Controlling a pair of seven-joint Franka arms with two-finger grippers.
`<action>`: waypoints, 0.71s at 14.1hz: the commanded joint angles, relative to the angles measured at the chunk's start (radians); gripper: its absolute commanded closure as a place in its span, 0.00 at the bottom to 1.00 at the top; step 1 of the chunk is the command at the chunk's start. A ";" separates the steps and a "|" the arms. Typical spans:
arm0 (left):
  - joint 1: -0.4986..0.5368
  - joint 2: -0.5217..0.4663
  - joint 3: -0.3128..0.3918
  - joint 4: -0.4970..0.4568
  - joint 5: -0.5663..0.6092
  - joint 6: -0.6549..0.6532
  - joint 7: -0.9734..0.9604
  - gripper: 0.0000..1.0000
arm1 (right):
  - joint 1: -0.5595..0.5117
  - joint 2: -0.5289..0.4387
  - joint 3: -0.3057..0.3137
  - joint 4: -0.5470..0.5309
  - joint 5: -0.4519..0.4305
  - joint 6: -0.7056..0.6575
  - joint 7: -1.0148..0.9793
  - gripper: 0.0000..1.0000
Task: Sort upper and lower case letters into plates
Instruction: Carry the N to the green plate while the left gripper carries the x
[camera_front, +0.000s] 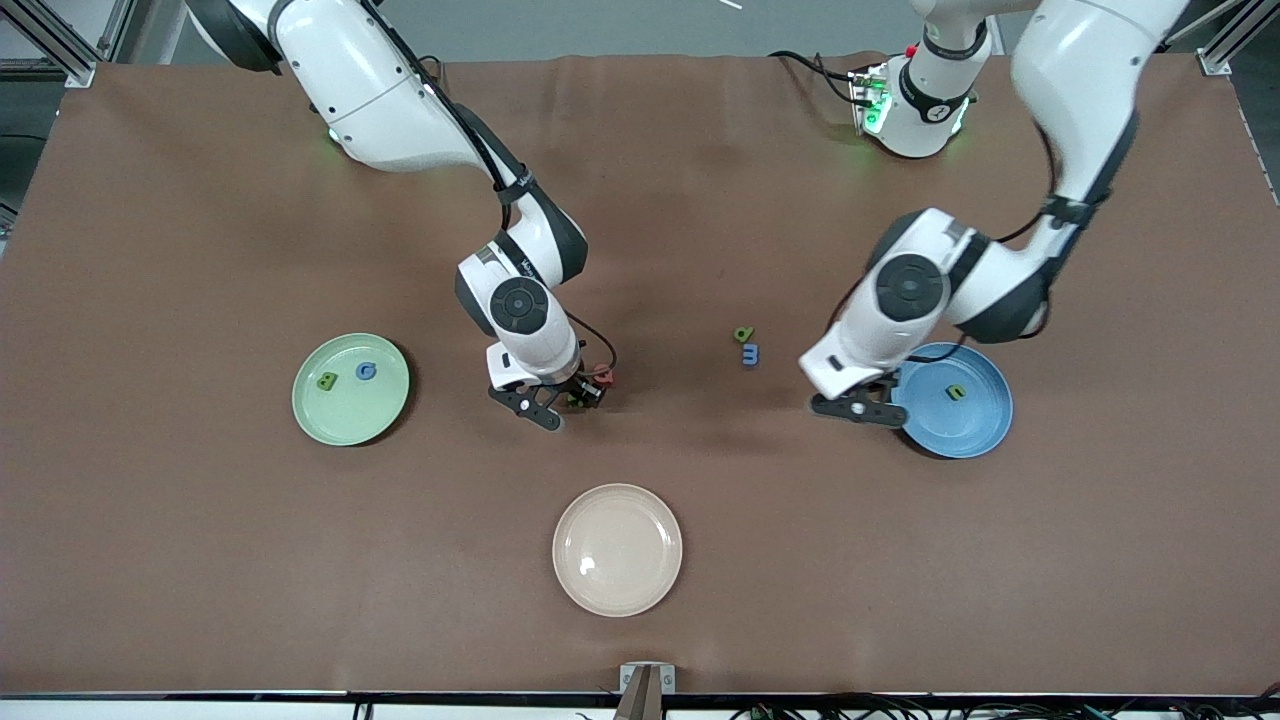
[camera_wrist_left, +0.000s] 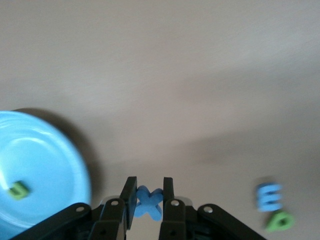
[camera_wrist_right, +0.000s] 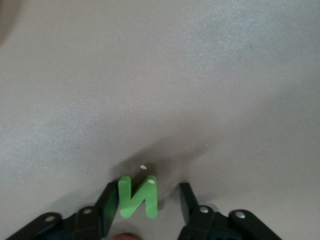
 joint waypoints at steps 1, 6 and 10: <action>0.086 -0.079 -0.032 -0.108 0.017 0.031 0.094 0.90 | 0.008 0.016 -0.008 0.015 -0.021 0.007 0.023 0.78; 0.236 -0.109 -0.034 -0.258 0.099 0.207 0.188 0.90 | -0.023 -0.035 -0.028 0.005 -0.036 -0.087 -0.054 1.00; 0.316 -0.084 -0.032 -0.315 0.204 0.301 0.194 0.89 | -0.145 -0.193 -0.026 -0.108 -0.036 -0.159 -0.282 1.00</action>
